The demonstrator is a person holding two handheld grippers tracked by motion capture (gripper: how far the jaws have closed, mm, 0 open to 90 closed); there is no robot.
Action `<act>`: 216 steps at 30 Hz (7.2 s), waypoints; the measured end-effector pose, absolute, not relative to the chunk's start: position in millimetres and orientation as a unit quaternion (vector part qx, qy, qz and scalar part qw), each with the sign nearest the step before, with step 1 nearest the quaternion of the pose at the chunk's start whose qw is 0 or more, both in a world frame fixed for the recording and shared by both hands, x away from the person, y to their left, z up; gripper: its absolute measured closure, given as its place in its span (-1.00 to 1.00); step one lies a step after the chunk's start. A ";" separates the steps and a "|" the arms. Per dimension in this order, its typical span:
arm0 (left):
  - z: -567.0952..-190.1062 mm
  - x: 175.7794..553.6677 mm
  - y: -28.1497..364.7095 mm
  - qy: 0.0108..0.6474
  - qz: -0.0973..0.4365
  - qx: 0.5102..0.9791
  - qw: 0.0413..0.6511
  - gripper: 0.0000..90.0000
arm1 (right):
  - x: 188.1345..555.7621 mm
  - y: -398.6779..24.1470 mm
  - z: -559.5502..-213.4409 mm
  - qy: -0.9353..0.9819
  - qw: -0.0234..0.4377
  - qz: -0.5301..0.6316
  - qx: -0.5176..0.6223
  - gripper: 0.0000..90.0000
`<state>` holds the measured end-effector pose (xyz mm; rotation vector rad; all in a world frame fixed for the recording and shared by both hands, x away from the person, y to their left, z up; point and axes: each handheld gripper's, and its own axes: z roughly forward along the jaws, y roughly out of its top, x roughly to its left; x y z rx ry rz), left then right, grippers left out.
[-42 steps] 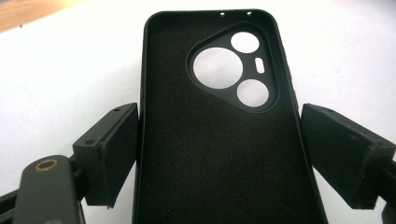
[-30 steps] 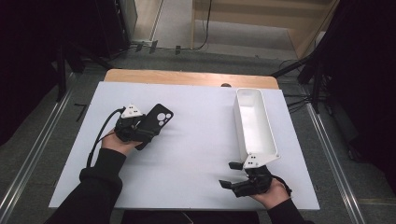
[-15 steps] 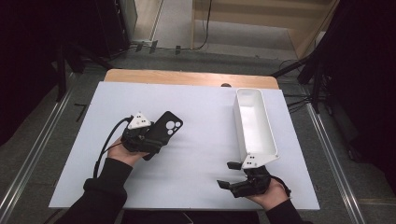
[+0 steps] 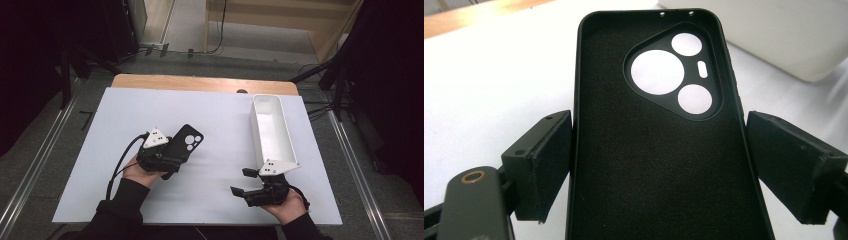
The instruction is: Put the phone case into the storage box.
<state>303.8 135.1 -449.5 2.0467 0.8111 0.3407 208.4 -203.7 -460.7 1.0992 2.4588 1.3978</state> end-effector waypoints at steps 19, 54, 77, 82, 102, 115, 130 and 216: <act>-456.3 279.2 113.9 0.341 0.159 0.787 0.490 -0.69 | 223.7 -185.3 -444.6 0.776 0.062 0.468 0.417 -0.49; -480.7 252.9 101.3 0.386 0.185 0.704 0.566 -0.70 | 254.2 -153.3 -420.6 0.740 0.066 0.496 0.450 -0.48; -485.2 243.7 94.2 0.379 0.214 0.702 0.564 -0.70 | 275.1 -140.3 -424.2 0.717 0.015 0.505 0.480 -0.47; -485.9 241.5 92.1 0.376 0.217 0.703 0.564 -0.70 | 278.9 -137.8 -426.3 0.715 0.009 0.507 0.482 -0.46; -488.7 236.0 85.1 0.372 0.209 0.699 0.574 -0.70 | 292.4 -129.1 -437.3 0.695 -0.037 0.505 0.511 -0.24; -488.0 233.9 85.1 0.370 0.202 0.698 0.579 -0.70 | 297.0 -126.3 -440.1 0.684 -0.084 0.494 0.531 0.48; -487.7 232.6 85.2 0.365 0.204 0.693 0.587 -0.70 | 296.1 -130.5 -436.7 0.670 -0.095 0.505 0.536 0.76; -439.0 283.2 114.8 0.247 0.036 0.828 0.502 -0.55 | 264.5 -160.2 -406.5 0.758 0.063 0.523 0.384 0.78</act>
